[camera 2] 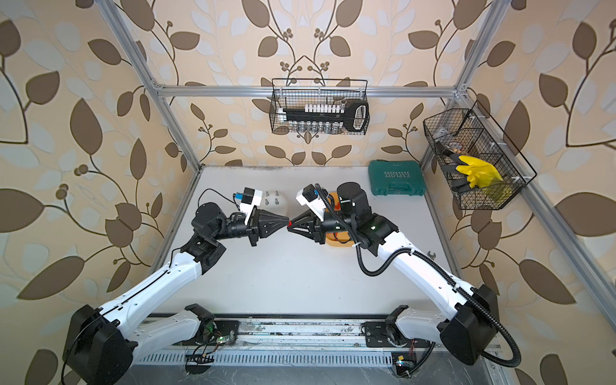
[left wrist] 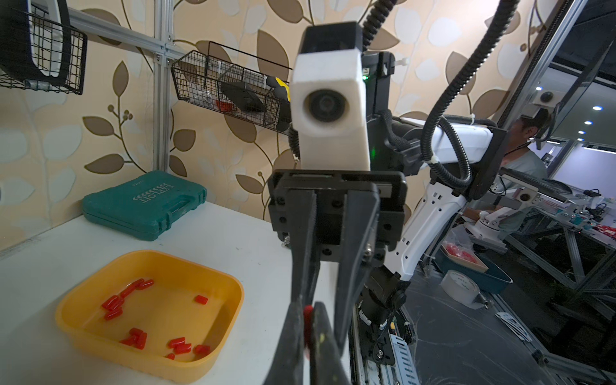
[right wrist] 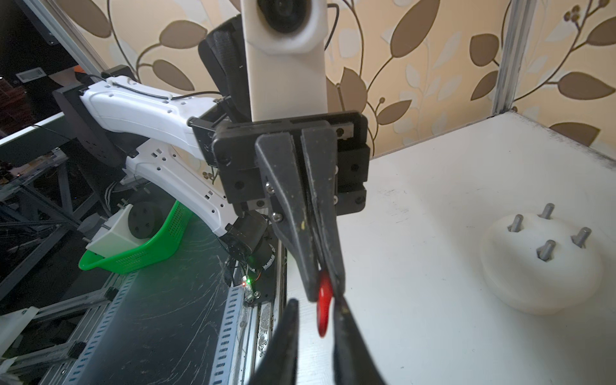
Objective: Cover the protruding screws with screw protection sleeves
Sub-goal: Pick up the screw protection sleeve from the storage box.
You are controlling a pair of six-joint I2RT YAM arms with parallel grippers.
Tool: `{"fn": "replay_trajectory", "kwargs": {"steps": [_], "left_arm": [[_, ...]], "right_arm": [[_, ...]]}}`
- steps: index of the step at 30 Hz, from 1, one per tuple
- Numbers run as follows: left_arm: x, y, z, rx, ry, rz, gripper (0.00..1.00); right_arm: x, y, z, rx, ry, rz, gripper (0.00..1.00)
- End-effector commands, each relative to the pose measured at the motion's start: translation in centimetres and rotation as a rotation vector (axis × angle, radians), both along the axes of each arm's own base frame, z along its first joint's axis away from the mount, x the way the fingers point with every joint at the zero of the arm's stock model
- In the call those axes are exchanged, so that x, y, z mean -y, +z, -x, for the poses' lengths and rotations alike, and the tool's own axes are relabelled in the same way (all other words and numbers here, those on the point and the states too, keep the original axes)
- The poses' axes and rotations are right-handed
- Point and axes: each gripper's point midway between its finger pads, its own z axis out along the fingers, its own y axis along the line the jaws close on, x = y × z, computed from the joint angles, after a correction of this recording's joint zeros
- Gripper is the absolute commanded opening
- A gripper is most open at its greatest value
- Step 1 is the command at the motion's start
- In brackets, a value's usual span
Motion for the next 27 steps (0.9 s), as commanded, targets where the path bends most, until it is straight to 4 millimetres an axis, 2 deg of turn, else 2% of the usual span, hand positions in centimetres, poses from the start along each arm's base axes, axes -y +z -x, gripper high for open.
{"fn": "replay_trajectory", "kwargs": {"steps": [1,3,4,7,13,20,27], "left_arm": [[-0.9,3.4,-1.0,0.013,0.138,0.068,0.00],[-1.7,4.0,-2.3,-0.033,0.239,0.100,0.00],[-2.1,4.0,-2.9,-0.054,0.289,0.111,0.00],[-2.6,3.5,-4.0,-0.064,0.396,0.076,0.00],[-2.0,2.3,-5.2,-0.090,0.487,-0.055,0.00],[-1.1,1.5,-4.8,-0.045,0.507,-0.107,0.00],[-0.3,1.3,-3.7,0.046,0.482,-0.106,0.00]], "right_arm": [[2.1,0.9,-1.6,0.126,-0.197,-0.021,0.56],[4.0,0.8,-2.7,0.202,-0.354,-0.049,0.76],[4.9,0.6,-3.3,0.238,-0.439,-0.056,0.77],[5.5,0.4,-3.4,0.319,-0.557,-0.060,0.75],[3.0,0.1,-4.1,0.344,-0.632,0.040,0.70],[2.1,0.3,-4.8,0.285,-0.650,0.015,0.65],[0.2,0.8,-3.7,0.240,-0.535,0.018,0.63]]}}
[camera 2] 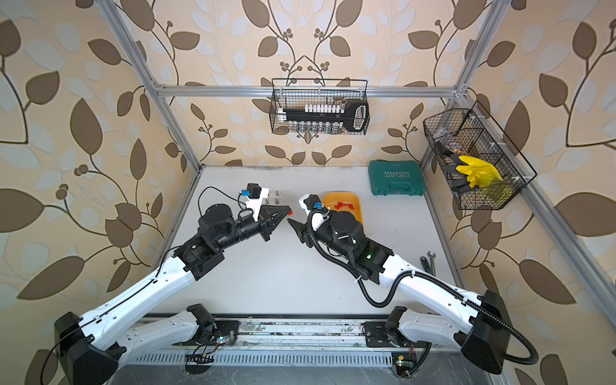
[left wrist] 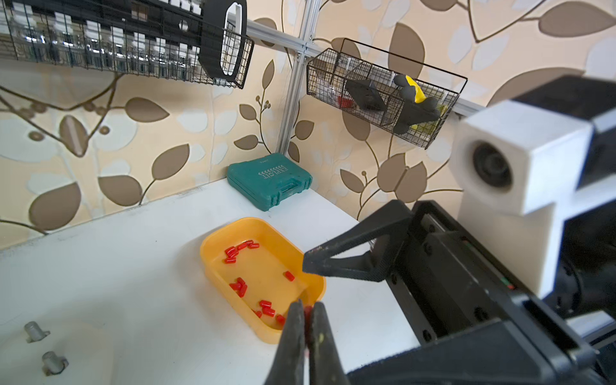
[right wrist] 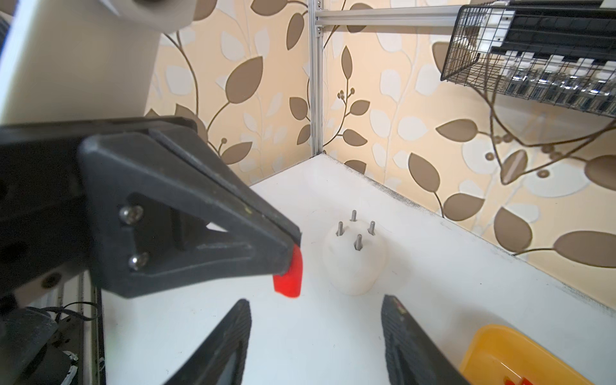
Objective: Cover the protruding screws with screw protection sleeves
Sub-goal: Pick up the screw protection sleeve from the storage box.
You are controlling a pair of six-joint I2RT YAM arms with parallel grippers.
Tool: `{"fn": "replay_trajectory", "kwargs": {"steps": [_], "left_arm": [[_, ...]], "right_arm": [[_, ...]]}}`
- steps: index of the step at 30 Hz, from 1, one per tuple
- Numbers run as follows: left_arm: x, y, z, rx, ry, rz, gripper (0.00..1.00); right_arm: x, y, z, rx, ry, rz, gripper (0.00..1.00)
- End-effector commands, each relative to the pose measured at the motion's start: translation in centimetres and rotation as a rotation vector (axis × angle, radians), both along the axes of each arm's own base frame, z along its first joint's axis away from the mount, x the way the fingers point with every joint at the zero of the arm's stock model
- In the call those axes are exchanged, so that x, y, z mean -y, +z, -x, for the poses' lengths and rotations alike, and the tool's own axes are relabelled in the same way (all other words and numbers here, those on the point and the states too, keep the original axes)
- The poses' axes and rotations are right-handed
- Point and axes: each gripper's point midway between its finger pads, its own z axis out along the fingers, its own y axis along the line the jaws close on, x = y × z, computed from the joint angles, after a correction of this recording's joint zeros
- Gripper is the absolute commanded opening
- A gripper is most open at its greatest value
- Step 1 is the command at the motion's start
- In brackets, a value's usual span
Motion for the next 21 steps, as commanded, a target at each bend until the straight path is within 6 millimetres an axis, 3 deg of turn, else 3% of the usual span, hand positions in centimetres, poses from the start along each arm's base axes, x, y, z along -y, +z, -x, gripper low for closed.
{"fn": "replay_trajectory", "kwargs": {"steps": [1,6,12,21], "left_arm": [[0.0,1.4,0.5,0.106,-0.001,0.006,0.00],[0.4,1.2,0.7,0.110,-0.018,-0.011,0.00],[0.3,1.5,1.0,0.130,-0.021,-0.005,0.00],[0.5,1.5,1.2,0.132,-0.036,-0.003,0.00]], "right_arm": [[-1.3,0.6,0.5,-0.031,0.063,-0.005,0.63],[-1.9,0.0,0.1,-0.072,0.069,0.008,0.60],[-1.1,-0.9,-0.9,-0.151,0.095,-0.016,0.58],[-1.1,-0.9,-0.4,-0.137,0.142,0.001,0.52]]}}
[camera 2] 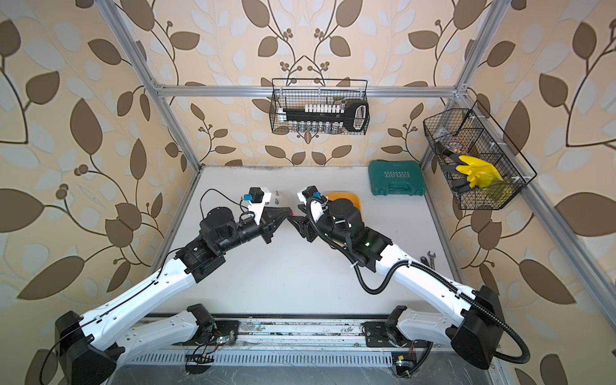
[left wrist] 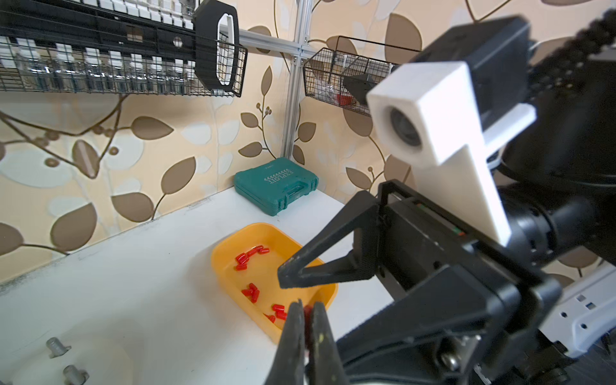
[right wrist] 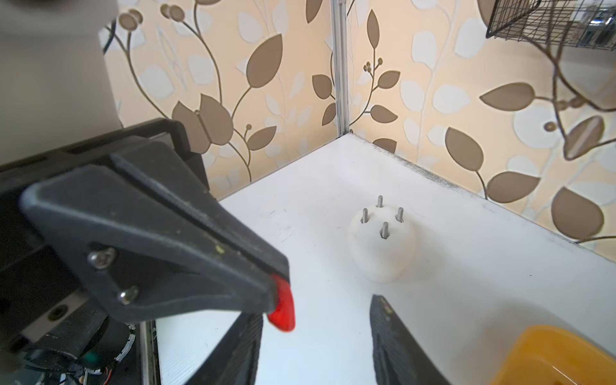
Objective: Cover the protruding screws with screw protection sleeves
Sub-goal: Pick up the screw protection sleeve from the storage box.
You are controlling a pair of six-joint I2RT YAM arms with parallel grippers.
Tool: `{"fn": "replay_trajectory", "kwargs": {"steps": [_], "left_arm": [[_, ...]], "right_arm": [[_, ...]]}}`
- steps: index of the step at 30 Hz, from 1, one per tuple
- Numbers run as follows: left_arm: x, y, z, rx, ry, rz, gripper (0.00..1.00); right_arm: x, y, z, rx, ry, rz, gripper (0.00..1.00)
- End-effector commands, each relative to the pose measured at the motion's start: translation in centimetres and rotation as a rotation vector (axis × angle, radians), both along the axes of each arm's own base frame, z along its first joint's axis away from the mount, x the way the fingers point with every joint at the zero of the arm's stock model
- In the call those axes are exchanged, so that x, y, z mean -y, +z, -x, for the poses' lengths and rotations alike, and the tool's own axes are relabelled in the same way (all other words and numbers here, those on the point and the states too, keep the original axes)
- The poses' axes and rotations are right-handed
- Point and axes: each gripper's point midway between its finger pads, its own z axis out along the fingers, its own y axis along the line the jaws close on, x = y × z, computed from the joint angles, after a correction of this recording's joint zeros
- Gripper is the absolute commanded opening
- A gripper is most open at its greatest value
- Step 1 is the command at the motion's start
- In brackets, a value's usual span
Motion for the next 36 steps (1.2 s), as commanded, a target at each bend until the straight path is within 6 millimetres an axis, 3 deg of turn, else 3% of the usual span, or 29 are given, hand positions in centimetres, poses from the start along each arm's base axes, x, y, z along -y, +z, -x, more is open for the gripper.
{"fn": "replay_trajectory", "kwargs": {"steps": [1,15,21,34,36], "left_arm": [[0.3,1.5,0.9,0.059,-0.040,0.029,0.00],[0.9,1.3,0.9,0.045,-0.066,0.033,0.00],[1.1,1.0,0.7,0.034,-0.069,0.031,0.00],[1.2,0.6,0.8,0.006,-0.076,0.058,0.00],[1.3,0.5,0.8,0.002,-0.081,0.060,0.00]], "right_arm": [[-0.5,0.3,0.4,-0.002,0.043,-0.001,0.51],[-0.4,0.8,-0.4,0.025,0.003,-0.006,0.36],[-0.2,1.0,-0.8,0.024,-0.022,-0.010,0.38],[0.5,1.8,-1.4,0.099,-0.077,-0.070,0.30],[0.5,1.8,-1.5,0.100,-0.087,-0.072,0.35]]}}
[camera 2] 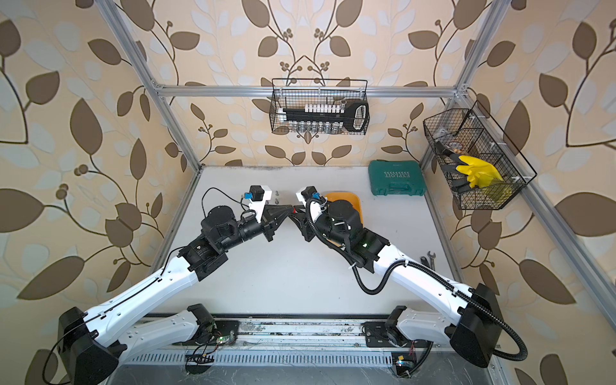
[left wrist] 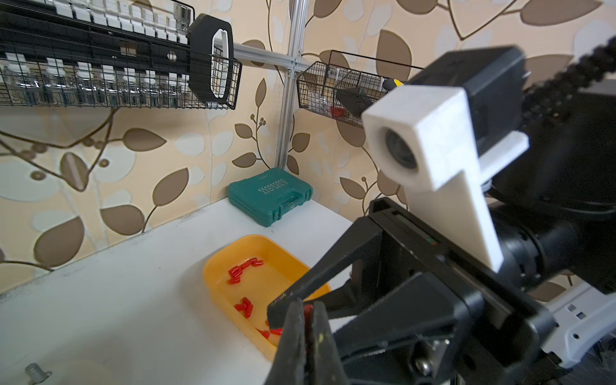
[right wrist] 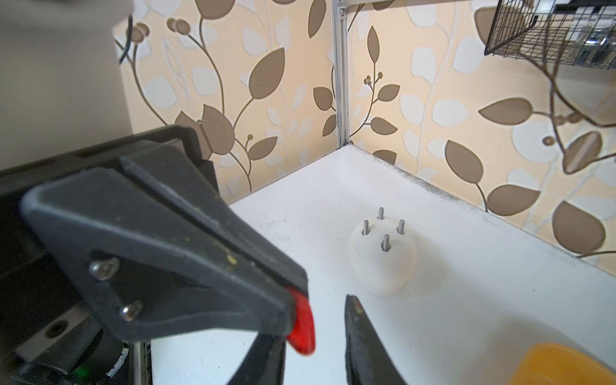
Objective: Cover the protruding screws with screw protection sleeves
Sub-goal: Pick up the screw protection sleeve from the storage box.
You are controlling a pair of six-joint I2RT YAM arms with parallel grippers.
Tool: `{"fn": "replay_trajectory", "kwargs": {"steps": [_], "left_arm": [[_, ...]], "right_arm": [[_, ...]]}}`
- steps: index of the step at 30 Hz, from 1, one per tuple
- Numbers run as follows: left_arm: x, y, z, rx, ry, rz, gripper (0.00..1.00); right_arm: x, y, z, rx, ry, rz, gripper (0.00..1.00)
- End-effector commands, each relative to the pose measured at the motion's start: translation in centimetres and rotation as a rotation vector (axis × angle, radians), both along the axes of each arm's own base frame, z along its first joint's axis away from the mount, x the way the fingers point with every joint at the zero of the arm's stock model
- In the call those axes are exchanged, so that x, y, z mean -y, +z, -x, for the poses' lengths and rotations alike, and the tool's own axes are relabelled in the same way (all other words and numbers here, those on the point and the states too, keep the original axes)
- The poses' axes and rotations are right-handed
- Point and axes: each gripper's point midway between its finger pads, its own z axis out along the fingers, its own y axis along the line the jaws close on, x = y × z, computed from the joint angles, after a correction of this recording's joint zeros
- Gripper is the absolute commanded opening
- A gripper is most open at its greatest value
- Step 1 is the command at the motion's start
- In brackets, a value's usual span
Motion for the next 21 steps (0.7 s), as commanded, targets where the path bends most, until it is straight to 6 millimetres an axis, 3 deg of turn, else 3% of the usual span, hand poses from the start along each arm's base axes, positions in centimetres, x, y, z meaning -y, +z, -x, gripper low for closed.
{"fn": "replay_trajectory", "kwargs": {"steps": [1,14,21], "left_arm": [[0.70,-0.05,1.14,-0.009,-0.064,0.025,0.00],[0.78,-0.31,1.30,-0.026,-0.075,0.031,0.00],[0.64,-0.16,1.33,-0.021,-0.069,0.035,0.00]], "right_arm": [[0.87,1.35,-0.94,0.053,-0.069,-0.049,0.36],[1.36,1.71,-1.15,0.089,-0.096,-0.059,0.16],[1.47,1.55,-1.08,0.091,-0.094,-0.043,0.14]]}}
